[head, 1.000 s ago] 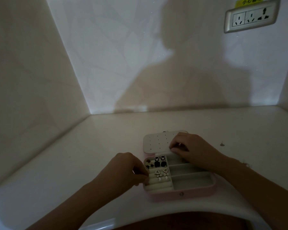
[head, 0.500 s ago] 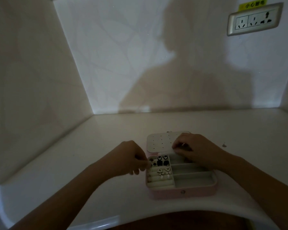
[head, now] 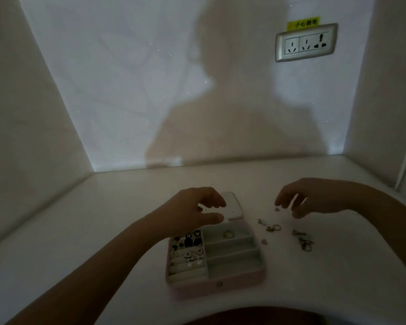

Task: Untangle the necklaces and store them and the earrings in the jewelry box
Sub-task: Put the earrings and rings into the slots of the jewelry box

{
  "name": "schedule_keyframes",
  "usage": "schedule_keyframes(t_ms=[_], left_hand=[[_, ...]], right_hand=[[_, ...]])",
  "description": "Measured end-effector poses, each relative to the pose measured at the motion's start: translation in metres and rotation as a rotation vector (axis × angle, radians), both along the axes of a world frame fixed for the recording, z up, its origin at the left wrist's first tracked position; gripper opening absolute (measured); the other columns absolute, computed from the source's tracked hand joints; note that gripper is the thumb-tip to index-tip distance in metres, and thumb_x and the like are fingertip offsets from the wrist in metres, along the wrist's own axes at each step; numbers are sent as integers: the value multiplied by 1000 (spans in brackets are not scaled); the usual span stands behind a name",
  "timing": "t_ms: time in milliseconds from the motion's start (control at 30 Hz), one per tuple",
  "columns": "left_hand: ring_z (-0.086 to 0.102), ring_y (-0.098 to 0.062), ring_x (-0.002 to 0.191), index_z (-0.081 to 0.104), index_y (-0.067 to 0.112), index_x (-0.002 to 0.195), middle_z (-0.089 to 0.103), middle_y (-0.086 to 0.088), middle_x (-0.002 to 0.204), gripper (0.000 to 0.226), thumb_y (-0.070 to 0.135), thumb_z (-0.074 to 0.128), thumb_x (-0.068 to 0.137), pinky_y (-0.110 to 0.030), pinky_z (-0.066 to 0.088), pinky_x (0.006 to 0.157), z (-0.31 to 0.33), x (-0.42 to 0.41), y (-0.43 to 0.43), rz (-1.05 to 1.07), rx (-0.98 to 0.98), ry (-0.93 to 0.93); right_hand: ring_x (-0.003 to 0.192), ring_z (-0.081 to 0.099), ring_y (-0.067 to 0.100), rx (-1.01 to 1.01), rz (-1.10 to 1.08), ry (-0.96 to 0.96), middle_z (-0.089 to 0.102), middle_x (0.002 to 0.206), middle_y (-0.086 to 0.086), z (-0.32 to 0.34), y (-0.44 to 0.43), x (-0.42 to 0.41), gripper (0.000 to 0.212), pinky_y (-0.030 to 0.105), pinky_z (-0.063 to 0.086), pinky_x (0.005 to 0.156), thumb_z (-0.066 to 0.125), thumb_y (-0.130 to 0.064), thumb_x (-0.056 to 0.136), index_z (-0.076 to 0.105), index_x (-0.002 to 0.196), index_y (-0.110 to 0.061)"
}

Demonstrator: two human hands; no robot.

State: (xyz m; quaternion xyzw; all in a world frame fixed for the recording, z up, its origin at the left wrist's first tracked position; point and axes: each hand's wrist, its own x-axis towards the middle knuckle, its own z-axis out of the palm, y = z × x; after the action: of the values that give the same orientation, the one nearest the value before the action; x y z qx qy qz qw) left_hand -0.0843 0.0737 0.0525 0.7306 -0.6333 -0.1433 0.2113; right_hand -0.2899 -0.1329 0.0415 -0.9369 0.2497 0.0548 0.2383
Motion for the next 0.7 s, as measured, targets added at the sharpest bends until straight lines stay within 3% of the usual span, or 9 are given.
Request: schedule_keyframes(t_ms=[133,267,400,533,700], left_hand=[[42,3,111,58,37,111,49,22,120,25,37,61,87,-20,34,96,-6,-14,-26,-109,76,-49],[41,-5,120,60,31,117,50,10,132,27,34,57,90,-26,30,102,-12,-24,-49,-159,141,-136],[51,-5,107,65,27,113,59,7,122,23,30,55,92,-22,36,92,-14,-28,-71,-160,177,-177],[49,-2,96,64,26,114,60,6,120,25,32,58,90,-20,37,84,-18,-31,-88,-159,214,-216],[50,-10,110,64,30,115,56,6,123,28,34,62,87,-21,34,88,-28,-36,-93,-175,264,-176]], right_hand=[[97,60,7,66,-15,-59,61,104,-10,-12,-11,-6,32,14,49,77,61,-4,87,64,110,-28],[96,59,3,9,-3,-102,62,101,-13,-17,-8,-4,29,16,48,81,62,-7,87,67,108,-27],[92,62,2,-15,5,-149,66,99,-13,-20,-3,-4,20,24,51,85,66,-13,85,69,95,-30],[75,63,5,52,-20,-72,68,91,-8,-16,-6,-16,5,18,51,68,67,-25,86,67,91,-26],[86,66,11,112,-17,137,67,92,-12,-8,-4,-32,37,22,52,73,83,-41,64,65,95,-34]])
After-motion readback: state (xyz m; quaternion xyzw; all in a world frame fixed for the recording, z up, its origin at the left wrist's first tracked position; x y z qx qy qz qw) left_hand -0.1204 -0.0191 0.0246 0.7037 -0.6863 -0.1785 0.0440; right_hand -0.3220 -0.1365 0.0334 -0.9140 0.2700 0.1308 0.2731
